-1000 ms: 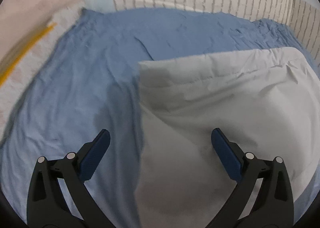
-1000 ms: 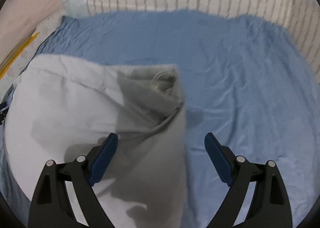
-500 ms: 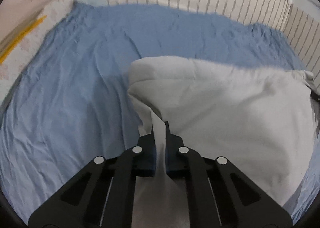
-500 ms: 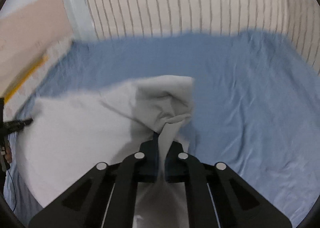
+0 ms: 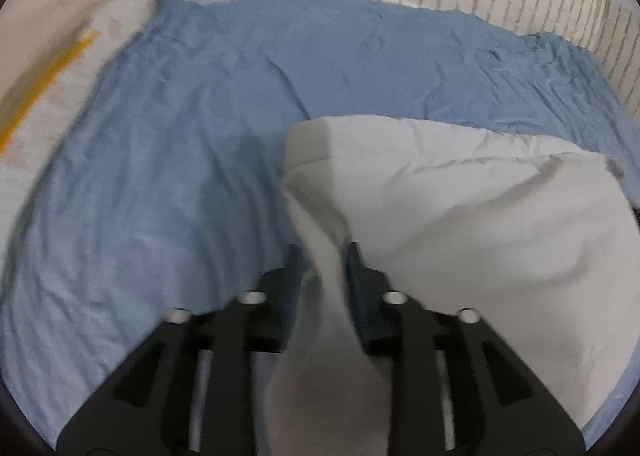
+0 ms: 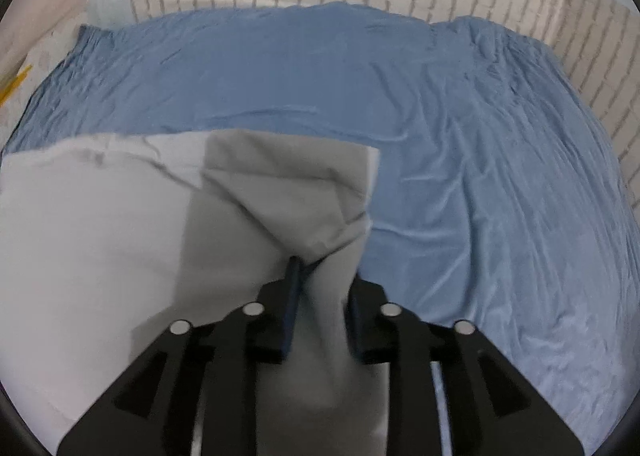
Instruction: Fold large clothes
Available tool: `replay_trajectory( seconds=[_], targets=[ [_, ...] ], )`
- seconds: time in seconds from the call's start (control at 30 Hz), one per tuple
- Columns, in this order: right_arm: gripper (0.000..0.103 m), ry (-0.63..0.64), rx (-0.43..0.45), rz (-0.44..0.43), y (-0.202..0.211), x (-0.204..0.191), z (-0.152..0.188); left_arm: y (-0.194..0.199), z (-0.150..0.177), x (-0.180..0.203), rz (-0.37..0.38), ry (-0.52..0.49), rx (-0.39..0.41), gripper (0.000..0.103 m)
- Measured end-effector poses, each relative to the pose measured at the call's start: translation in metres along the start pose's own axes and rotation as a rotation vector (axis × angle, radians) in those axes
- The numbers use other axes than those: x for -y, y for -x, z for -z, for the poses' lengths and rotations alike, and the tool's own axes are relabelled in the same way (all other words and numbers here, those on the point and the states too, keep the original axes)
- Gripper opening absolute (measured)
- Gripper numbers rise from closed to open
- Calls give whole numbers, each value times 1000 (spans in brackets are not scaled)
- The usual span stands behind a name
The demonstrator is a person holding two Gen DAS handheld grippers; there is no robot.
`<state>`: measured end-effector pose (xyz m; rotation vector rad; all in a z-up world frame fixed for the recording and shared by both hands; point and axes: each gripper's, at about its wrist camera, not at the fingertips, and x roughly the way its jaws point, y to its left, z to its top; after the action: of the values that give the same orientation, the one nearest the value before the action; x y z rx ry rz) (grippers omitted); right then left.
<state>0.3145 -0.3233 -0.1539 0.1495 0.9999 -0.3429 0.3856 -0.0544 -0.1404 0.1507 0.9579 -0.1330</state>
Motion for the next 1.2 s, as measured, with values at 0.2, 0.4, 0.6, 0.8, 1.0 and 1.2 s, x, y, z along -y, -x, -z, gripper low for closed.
replay_trajectory(
  seconds=[0.2,0.4,0.6,0.8,1.0,1.2],
  targets=[
    [60,-28,163,-28,77,9,19,73,37,-3,-27,54,148,76],
    [53,57,208,-60,107,-26,62,101,88,34,24,39,182,55],
    [4,85,85,-84,74,-36,77,65,105,44,73,38,81,19],
    [0,112,32,-76,38,-49,87,21,98,63,80,11,31,17],
    [0,128,13,-62,22,-58,84,-4,94,77,85,7,1,17],
    [0,96,-11,-95,8,-53,76,-21,88,82,82,-9,-45,17]
  ],
)
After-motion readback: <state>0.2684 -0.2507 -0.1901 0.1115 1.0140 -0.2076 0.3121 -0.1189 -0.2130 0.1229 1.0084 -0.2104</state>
